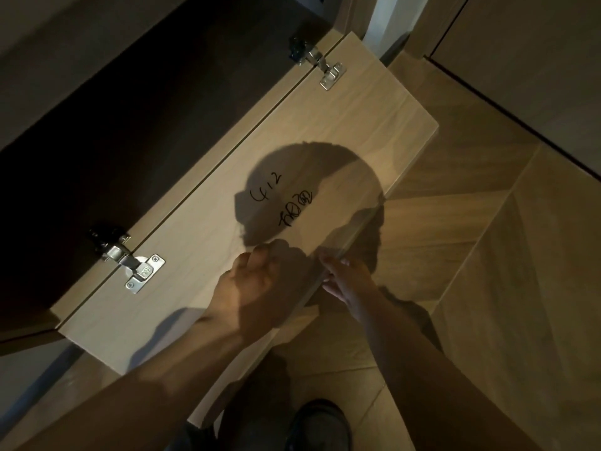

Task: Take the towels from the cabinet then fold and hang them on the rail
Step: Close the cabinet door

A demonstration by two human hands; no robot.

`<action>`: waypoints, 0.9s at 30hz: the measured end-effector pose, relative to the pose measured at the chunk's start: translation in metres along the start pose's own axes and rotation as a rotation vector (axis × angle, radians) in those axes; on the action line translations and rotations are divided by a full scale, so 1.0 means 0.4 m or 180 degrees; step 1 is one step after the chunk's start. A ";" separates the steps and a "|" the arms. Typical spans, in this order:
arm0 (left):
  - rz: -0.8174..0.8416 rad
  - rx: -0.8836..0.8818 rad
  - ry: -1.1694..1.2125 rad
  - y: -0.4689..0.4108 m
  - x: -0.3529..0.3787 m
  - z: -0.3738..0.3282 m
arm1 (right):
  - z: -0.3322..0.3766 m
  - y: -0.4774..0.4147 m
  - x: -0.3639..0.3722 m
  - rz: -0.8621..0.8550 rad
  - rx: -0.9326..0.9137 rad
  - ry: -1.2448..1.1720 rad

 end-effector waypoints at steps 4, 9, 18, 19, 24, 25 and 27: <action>0.0090 -0.0076 0.0371 0.042 -0.037 -0.042 | 0.011 0.039 -0.018 -0.0046 -0.0202 0.0227; 0.0067 -0.0157 -0.0158 0.095 -0.060 -0.070 | 0.059 0.122 -0.020 -0.0039 -0.0528 0.0682; 0.0109 -0.0684 -0.0019 0.147 -0.111 -0.126 | 0.162 0.285 0.031 -0.0241 -0.1017 0.1157; 0.0083 -0.0703 0.0013 0.158 -0.119 -0.129 | 0.171 0.300 0.039 -0.0229 -0.1086 0.1139; 0.0022 -0.0758 0.0052 0.218 -0.192 -0.152 | 0.227 0.352 0.095 -0.0028 -0.1309 0.1047; -0.0060 -0.0737 0.0067 0.231 -0.213 -0.154 | 0.238 0.361 0.106 0.0046 -0.1372 0.1068; -0.0229 -0.0720 -0.0053 0.258 -0.251 -0.154 | 0.263 0.381 0.128 0.0106 -0.1470 0.1140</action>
Point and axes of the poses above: each hand's wrist, its own y-axis away from the middle knuckle, its own x-axis out of the palm, z = x × y, the point moved 1 cm from there along -y, towards the middle knuckle, and after that the axes turned 12 degrees about z, right-handed, at the moved point
